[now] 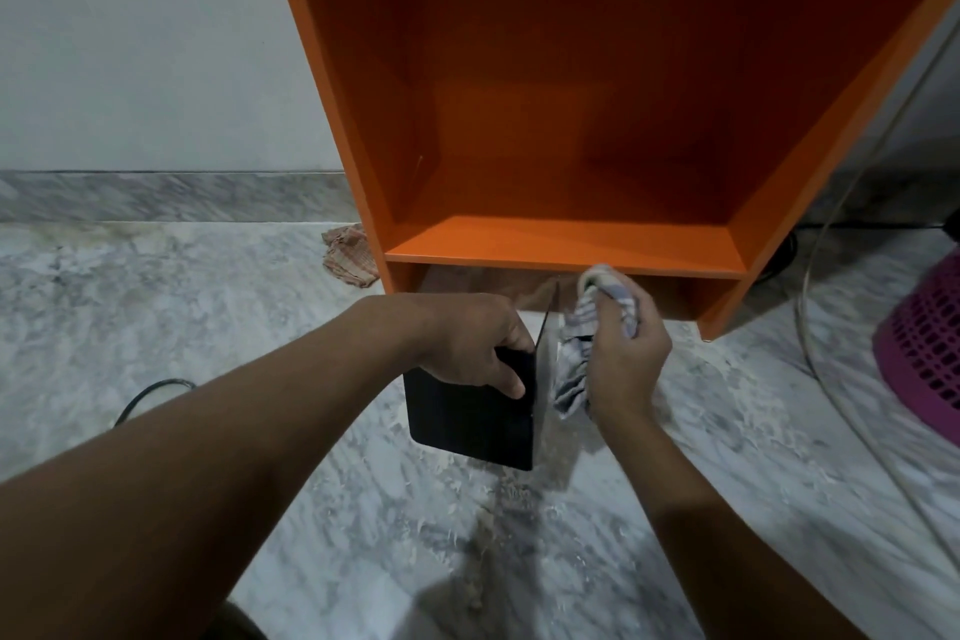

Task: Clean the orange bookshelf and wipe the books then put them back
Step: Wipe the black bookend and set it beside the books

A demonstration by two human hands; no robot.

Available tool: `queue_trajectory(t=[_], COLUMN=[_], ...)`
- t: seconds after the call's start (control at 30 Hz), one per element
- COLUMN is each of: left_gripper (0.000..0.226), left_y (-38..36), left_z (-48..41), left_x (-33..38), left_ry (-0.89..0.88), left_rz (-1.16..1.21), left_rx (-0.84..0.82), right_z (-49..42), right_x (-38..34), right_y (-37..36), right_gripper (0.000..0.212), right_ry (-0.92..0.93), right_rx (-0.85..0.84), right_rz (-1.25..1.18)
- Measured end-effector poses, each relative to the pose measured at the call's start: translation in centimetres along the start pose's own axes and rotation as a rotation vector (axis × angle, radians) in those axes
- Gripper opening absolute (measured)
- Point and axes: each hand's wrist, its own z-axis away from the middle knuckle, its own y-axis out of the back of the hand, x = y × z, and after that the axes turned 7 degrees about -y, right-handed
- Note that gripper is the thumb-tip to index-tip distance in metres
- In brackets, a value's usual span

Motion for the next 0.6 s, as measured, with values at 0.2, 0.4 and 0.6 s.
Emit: queue_trajectory(t=[0.2,0.4,0.6], left_gripper=[0.025,0.025,0.022], left_y=[-0.6,-0.7,-0.6], left_z=[-0.3,0.1,-0.2], left_x=[2.2,3.0,1.8], left_ry=[-0.058,-0.11,-0.078], left_rz=[-0.138,-0.068,-0.097], left_rx=[-0.058,-0.027,-0.03], right_z=[-1.8,-4.6,-2.0], right_x=[1.2,3.8,0.1], right_y=[-0.2,2.2,1.6], right_gripper=[0.03,0.012,0.016], right_ry=[0.121,-0.631,-0.166], right_rx=[-0.193,0.109,0.138], right_rz=[0.175,0.053,-0.023])
